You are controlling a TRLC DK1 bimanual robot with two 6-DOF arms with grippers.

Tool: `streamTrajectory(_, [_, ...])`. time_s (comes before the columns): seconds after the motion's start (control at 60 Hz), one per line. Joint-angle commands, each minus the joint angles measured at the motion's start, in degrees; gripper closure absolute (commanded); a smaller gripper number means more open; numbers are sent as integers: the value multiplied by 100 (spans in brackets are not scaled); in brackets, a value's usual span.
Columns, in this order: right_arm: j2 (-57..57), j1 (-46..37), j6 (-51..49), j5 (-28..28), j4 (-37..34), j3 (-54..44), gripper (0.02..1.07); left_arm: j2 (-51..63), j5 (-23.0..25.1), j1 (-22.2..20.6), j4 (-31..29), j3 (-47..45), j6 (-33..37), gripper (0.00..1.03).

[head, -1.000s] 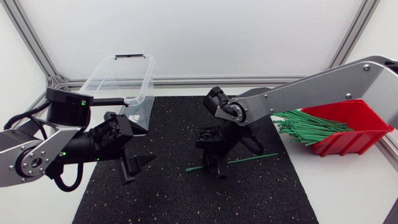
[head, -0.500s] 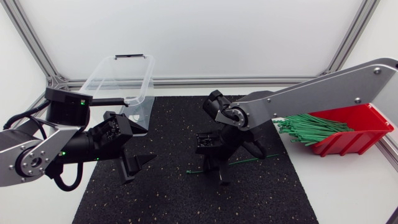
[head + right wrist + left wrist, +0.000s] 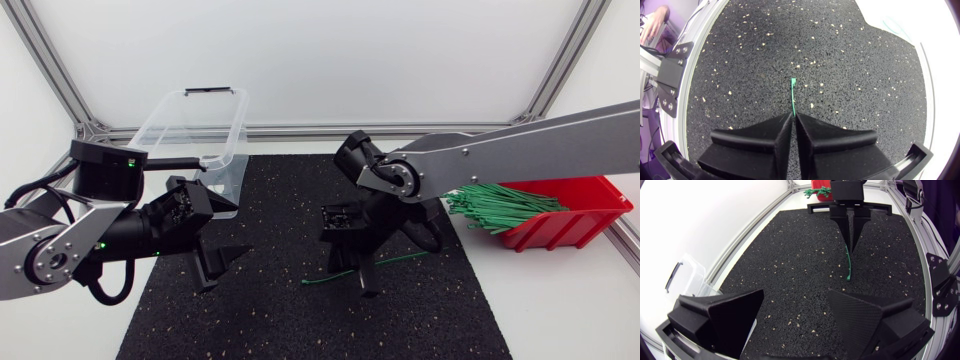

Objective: Take a green cable tie from the red box, thread the tail through the head to close it, then place it in the transparent bin on the left.

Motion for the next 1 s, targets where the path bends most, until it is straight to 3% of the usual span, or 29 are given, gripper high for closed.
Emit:
streamTrajectory(0.0, [15,-6,-74,-4,-33,-157,91,94,37,-34,44,-128,79,14])
streamTrajectory(0.083, [121,38,-31,14,108,-183,71,77,37,-34,53,-145,79,14])
streamTrajectory(0.217, [279,90,-22,32,196,-131,60,33,37,-42,61,-172,79,14])
streamTrajectory(0.683, [578,178,-22,111,477,-139,60,-55,37,-34,105,-268,79,14])
streamTrajectory(0.983, [604,257,-48,330,829,-377,79,-37,37,-42,140,-260,79,14])
